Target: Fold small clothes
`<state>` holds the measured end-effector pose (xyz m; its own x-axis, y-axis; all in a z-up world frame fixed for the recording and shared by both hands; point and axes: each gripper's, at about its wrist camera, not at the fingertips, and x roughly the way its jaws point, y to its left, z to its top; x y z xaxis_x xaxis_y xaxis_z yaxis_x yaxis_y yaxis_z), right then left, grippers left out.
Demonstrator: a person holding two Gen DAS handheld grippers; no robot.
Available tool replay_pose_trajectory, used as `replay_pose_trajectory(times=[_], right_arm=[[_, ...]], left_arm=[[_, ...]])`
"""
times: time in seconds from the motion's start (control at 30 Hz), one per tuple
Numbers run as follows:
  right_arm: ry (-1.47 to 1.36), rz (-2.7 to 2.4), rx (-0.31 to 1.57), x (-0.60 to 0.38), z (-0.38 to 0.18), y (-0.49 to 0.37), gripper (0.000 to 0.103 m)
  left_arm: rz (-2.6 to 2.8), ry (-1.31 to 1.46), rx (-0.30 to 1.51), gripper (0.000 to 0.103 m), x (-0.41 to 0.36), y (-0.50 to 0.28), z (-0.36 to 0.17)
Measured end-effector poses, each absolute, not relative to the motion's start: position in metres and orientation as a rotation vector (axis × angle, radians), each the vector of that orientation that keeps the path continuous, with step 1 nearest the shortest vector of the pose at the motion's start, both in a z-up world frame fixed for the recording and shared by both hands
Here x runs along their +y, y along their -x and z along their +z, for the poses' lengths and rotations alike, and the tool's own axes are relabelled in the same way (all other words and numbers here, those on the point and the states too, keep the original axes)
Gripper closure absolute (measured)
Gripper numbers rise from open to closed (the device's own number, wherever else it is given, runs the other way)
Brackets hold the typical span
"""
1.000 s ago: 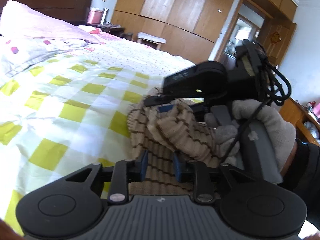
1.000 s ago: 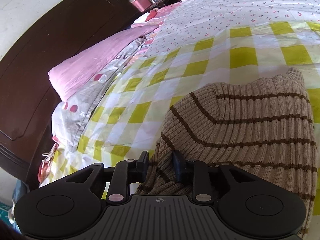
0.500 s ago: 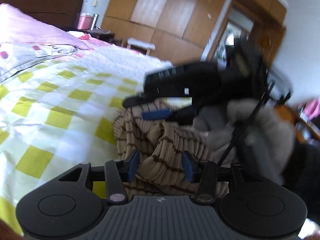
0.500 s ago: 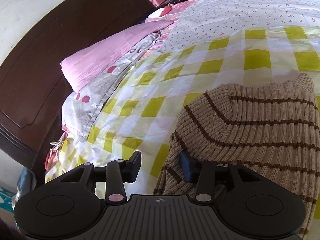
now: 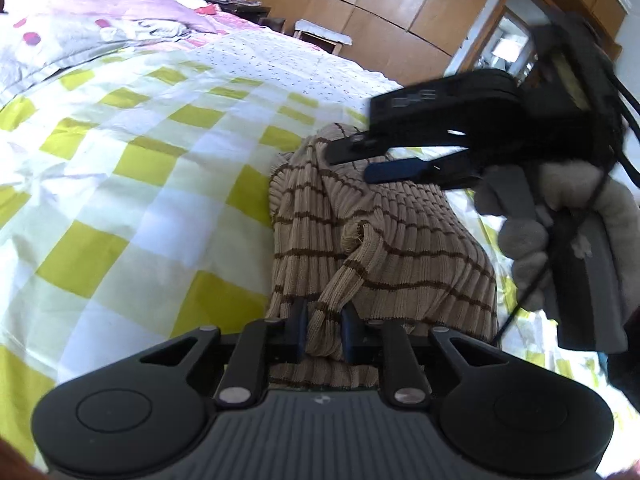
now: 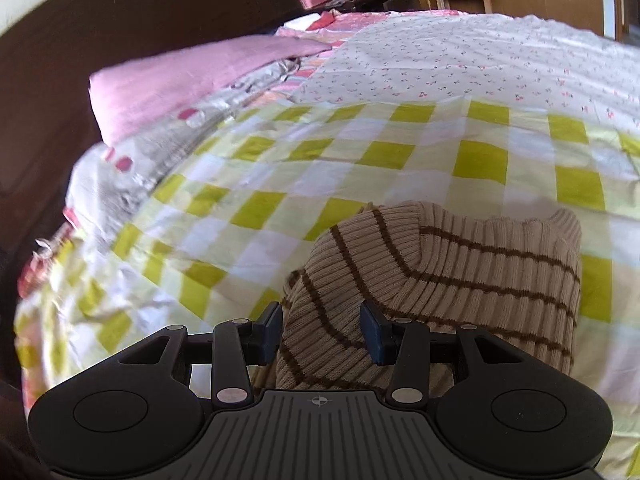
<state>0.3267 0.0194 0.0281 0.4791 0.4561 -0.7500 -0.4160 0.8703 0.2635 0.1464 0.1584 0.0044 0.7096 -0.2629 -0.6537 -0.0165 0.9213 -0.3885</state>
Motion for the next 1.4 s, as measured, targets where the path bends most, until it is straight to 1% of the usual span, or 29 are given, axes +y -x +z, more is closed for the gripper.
replay_pose_trajectory(times=[0.07,0.1,0.13,0.17,0.2,0.37,0.5,0.63,0.73,0.77,0.83,0.9,1.0,1.07,1.13,1.2,1.23,1.27,1.33,1.37,1.4], right_arm=[[0.048,0.492,0.907,0.035,0.023,-0.324,0.06],[0.072,0.483,0.902,0.041,0.02,-0.324,0.063],[0.093,0.475,0.9,0.046,0.018,-0.325,0.075],[0.107,0.47,0.899,0.05,0.017,-0.326,0.089],[0.093,0.48,0.905,0.052,0.019,-0.327,0.094],[0.028,0.515,0.875,0.058,0.034,-0.329,0.094],[0.014,0.516,0.912,0.071,0.017,-0.335,0.094],[-0.012,0.528,0.914,0.08,0.006,-0.335,0.093],[-0.009,0.556,0.92,0.085,-0.002,-0.339,0.093],[-0.02,0.568,0.926,0.085,-0.004,-0.34,0.089],[-0.037,0.585,0.926,0.08,0.0,-0.339,0.089],[-0.051,0.606,0.918,0.068,0.011,-0.333,0.088],[-0.084,0.635,0.856,0.035,0.038,-0.312,0.085],[-0.057,0.625,0.798,0.009,0.054,-0.289,0.081],[-0.025,0.602,0.765,-0.016,0.062,-0.264,0.08],[-0.023,0.579,0.771,-0.041,0.061,-0.238,0.074],[-0.02,0.563,0.785,-0.051,0.057,-0.227,0.067],[-0.021,0.546,0.796,-0.06,0.052,-0.216,0.062],[-0.02,0.528,0.831,-0.072,0.039,-0.201,0.059],[-0.022,0.52,0.857,-0.075,0.031,-0.197,0.056],[-0.042,0.51,0.877,-0.078,0.023,-0.195,0.055]], left_arm=[[-0.142,0.363,0.78,0.078,0.155,-0.145,0.005],[-0.14,0.355,0.785,0.078,0.154,-0.145,0.004],[-0.135,0.35,0.788,0.079,0.154,-0.144,0.004],[-0.131,0.356,0.788,0.079,0.156,-0.144,0.004],[-0.128,0.37,0.785,0.079,0.16,-0.142,0.005],[-0.082,0.392,0.746,0.08,0.171,-0.133,0.014],[-0.048,0.376,0.811,0.08,0.173,-0.139,0.004],[-0.012,0.35,0.826,0.079,0.176,-0.139,0.001],[0.048,0.355,0.848,0.079,0.187,-0.143,-0.006],[0.05,0.373,0.858,0.079,0.19,-0.143,-0.01],[0.046,0.387,0.861,0.077,0.192,-0.143,-0.011],[0.048,0.372,0.86,0.077,0.189,-0.142,-0.011],[0.049,0.361,0.861,0.076,0.189,-0.143,-0.013],[0.048,0.364,0.861,0.076,0.19,-0.143,-0.013],[0.049,0.362,0.861,0.075,0.189,-0.144,-0.013],[0.05,0.36,0.861,0.075,0.188,-0.141,-0.012],[0.051,0.362,0.862,0.075,0.188,-0.141,-0.012],[0.052,0.364,0.863,0.075,0.188,-0.144,-0.012],[0.055,0.359,0.862,0.075,0.187,-0.144,-0.012],[0.057,0.355,0.862,0.075,0.186,-0.144,-0.012],[0.059,0.354,0.861,0.075,0.186,-0.144,-0.012]])
